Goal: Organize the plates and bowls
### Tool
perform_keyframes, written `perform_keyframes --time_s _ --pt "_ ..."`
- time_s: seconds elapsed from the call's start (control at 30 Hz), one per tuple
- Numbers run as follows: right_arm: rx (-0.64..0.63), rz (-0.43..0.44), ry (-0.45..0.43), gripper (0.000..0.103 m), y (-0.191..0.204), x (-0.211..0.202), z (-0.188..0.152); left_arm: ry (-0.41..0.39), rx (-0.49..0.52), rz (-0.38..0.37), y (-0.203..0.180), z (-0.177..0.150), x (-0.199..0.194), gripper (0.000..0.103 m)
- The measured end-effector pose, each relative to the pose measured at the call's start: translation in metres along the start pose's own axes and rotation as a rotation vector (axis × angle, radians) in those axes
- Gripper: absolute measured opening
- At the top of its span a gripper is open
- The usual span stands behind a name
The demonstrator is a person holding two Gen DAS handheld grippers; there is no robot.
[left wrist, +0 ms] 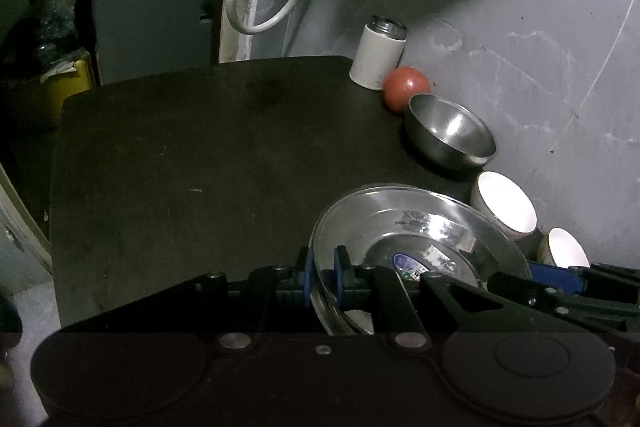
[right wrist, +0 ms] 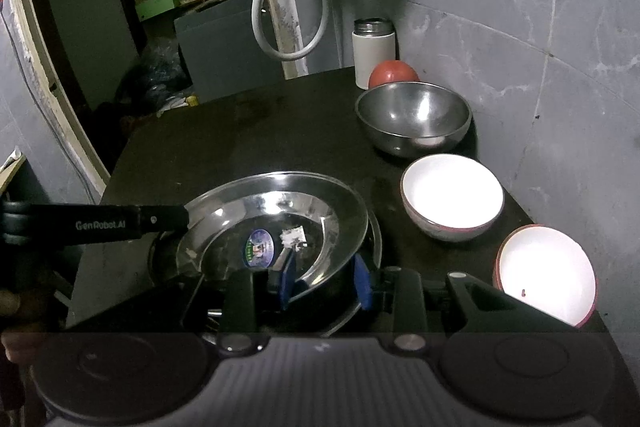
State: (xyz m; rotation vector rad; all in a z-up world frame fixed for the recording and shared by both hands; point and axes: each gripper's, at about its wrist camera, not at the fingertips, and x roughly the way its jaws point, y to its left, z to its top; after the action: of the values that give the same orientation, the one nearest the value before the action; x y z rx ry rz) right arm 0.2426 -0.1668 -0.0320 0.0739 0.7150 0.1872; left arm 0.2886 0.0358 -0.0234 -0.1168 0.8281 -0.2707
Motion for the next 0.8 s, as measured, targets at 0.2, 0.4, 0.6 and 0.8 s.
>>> perform_keyframes --time_s 0.2,0.4,0.6,0.8 --pt "-0.002 -0.002 0.009 0.035 0.001 0.003 0.0 0.009 0.001 -0.003 0.001 -0.001 0.0 0.011" --pt "-0.002 -0.007 0.015 0.035 0.002 0.005 0.0 0.016 0.013 0.005 0.0 -0.004 0.003 0.012" --pt "-0.009 -0.016 0.026 0.036 0.003 0.008 -0.002 0.022 0.03 0.01 0.0 -0.006 0.006 0.012" --pt "-0.01 -0.028 0.035 0.037 0.004 0.01 -0.004 0.022 0.054 0.011 -0.002 -0.008 0.008 0.012"
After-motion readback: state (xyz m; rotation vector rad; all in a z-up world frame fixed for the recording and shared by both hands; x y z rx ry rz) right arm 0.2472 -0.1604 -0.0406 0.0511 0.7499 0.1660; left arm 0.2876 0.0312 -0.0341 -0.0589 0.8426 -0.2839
